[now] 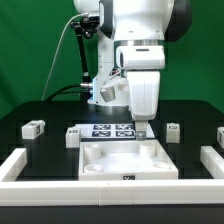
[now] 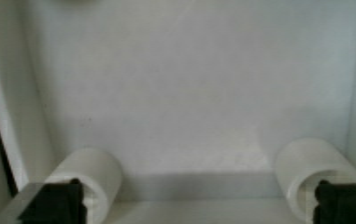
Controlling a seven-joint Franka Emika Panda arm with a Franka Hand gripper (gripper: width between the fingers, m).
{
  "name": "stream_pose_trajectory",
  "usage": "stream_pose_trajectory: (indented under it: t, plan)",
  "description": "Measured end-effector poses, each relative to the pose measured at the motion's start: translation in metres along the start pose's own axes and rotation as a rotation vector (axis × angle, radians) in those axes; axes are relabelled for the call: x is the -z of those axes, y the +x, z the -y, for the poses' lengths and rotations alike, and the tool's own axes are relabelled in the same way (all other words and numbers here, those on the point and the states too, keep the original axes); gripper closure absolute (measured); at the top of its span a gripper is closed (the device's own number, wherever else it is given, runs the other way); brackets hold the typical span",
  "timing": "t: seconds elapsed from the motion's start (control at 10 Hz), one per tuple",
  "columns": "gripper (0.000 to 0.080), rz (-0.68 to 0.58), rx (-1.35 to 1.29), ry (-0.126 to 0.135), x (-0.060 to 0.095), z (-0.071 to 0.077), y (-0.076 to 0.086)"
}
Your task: Assemble one leg
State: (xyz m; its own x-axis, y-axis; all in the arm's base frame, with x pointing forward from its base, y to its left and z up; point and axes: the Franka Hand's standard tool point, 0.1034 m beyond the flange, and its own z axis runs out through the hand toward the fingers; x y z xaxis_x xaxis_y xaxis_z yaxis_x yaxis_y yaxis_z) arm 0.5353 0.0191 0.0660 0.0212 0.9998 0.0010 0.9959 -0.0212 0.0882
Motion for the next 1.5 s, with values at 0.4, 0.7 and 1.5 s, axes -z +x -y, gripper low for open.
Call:
stream_pose_trajectory:
  t: [0.4,0.7,1.5]
  plan:
    - [0.015,0.001,0.003,0.003,-0.001,0.002,-0.002]
    - [0.015,0.002,0.003,0.046,-0.014,0.035,-0.025]
    - [0.0166,-0.017,-0.036,0.088,-0.052,0.063,-0.029]
